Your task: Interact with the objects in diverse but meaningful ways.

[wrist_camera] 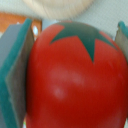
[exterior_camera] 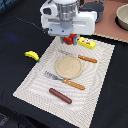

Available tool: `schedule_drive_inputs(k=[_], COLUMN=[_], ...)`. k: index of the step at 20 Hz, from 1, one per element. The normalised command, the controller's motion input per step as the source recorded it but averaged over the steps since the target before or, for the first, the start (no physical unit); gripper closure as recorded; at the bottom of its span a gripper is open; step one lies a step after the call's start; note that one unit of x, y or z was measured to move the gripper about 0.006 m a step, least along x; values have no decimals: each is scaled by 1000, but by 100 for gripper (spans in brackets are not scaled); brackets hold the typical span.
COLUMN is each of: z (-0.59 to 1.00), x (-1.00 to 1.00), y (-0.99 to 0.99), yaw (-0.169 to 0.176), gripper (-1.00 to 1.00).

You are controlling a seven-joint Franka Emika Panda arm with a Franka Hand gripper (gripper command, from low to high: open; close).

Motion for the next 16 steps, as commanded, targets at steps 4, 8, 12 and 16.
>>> schedule_drive_inputs(k=[4, 8, 12, 16], z=[0, -24, -175, -207], x=[622, 644, 473, 354], y=[-595, -361, -114, -67], yaw=[-46, -68, -73, -57], gripper=[100, 100, 100, 100])
